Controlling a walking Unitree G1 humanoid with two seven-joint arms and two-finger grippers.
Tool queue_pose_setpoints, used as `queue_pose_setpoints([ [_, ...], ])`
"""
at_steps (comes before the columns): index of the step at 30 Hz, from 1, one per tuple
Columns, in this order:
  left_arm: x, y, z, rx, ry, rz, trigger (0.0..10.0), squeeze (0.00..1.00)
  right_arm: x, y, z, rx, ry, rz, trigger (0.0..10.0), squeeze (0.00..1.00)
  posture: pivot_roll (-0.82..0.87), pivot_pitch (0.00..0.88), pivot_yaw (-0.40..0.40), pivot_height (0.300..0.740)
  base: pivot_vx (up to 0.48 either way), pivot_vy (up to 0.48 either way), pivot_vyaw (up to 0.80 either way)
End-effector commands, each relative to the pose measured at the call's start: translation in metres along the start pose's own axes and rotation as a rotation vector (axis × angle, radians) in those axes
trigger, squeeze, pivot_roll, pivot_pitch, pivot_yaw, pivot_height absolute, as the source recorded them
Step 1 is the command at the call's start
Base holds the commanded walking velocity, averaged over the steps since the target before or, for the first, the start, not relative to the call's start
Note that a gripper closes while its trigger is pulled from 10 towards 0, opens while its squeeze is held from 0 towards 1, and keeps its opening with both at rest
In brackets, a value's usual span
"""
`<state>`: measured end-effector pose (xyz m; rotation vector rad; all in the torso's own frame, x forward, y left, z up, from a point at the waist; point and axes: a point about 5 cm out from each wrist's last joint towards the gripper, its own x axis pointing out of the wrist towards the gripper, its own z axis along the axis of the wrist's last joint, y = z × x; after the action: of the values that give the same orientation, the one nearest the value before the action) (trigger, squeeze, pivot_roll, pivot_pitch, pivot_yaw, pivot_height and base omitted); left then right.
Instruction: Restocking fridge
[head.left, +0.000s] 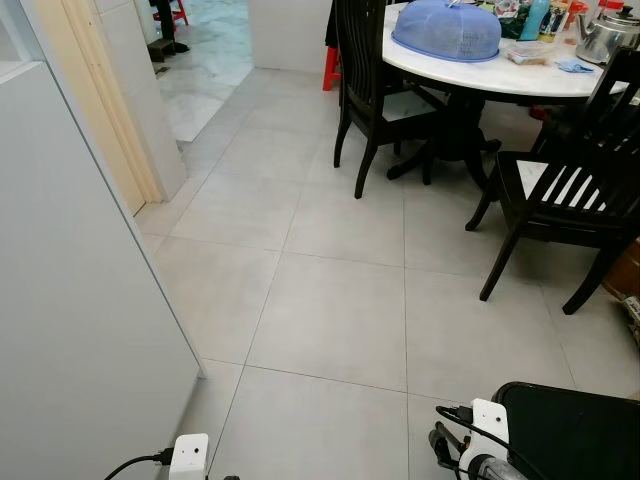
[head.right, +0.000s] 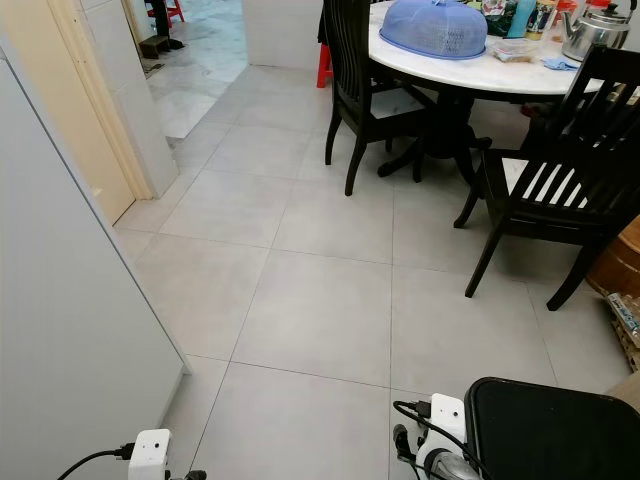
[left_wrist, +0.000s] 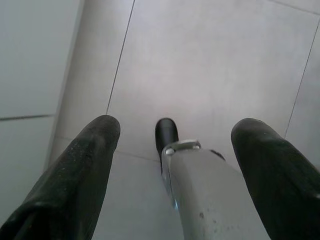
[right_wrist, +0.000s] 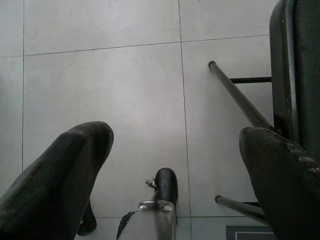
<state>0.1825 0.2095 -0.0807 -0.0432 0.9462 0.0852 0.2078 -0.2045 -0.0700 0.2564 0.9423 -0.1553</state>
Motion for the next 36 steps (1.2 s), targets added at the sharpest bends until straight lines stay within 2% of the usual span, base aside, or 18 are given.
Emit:
queue_pose_setpoints([
  [1, -0.001, 0.002, -0.002, 0.007, 0.004, 0.002, 10.0, 0.00, 0.000, -0.003, 0.000, -0.002, 0.005, -0.002, 10.0, 0.00, -0.03, 0.000, -0.038, 0.740, 0.000, 0.000, 0.00],
  [6, -0.001, 0.002, -0.001, 0.058, 0.004, 0.000, 10.0, 0.00, -0.001, -0.004, 0.001, -0.076, 0.026, 0.005, 10.0, 0.00, -0.03, 0.000, -0.038, 0.740, 0.000, 0.000, 0.00],
  [12, -0.001, 0.004, -0.001, 0.070, 0.002, 0.021, 10.0, 0.00, -0.001, -0.003, 0.003, -0.144, 0.027, 0.033, 10.0, 0.00, -0.03, 0.000, -0.037, 0.740, 0.000, 0.000, 0.00],
  [14, -0.001, 0.006, 0.000, 0.107, -0.005, 0.054, 10.0, 0.00, -0.001, -0.003, 0.004, -0.189, 0.026, 0.029, 10.0, 0.00, -0.03, 0.000, -0.037, 0.740, 0.000, 0.000, 0.80],
  [16, -0.001, 0.009, 0.003, 0.197, -0.018, 0.093, 10.0, 0.00, -0.001, -0.003, 0.004, -0.182, 0.029, 0.031, 10.0, 0.00, -0.03, 0.000, -0.036, 0.740, 0.000, 0.000, 0.80],
  [18, -0.001, 0.010, 0.005, 0.220, -0.028, 0.103, 10.0, 0.00, -0.001, -0.003, 0.003, -0.172, 0.033, 0.035, 10.0, 0.00, -0.03, 0.000, -0.036, 0.740, 0.000, 0.000, 0.80],
  [29, -0.002, 0.009, -0.002, 0.117, -0.010, 0.104, 10.0, 0.00, -0.001, -0.003, 0.001, -0.209, 0.049, 0.052, 10.0, 0.00, -0.04, 0.000, -0.028, 0.740, 0.000, 0.000, 0.80],
  [32, -0.002, 0.009, -0.006, 0.066, 0.003, 0.114, 10.0, 0.00, -0.001, -0.003, 0.000, -0.235, 0.057, 0.059, 10.0, 0.00, -0.05, 0.000, -0.026, 0.740, 0.000, 0.000, 0.80],
  [36, -0.002, 0.009, -0.008, 0.047, 0.016, 0.117, 10.0, 0.00, -0.001, -0.003, -0.001, -0.241, 0.062, 0.065, 10.0, 0.00, -0.06, 0.000, -0.028, 0.740, 0.000, 0.000, 0.80],
])
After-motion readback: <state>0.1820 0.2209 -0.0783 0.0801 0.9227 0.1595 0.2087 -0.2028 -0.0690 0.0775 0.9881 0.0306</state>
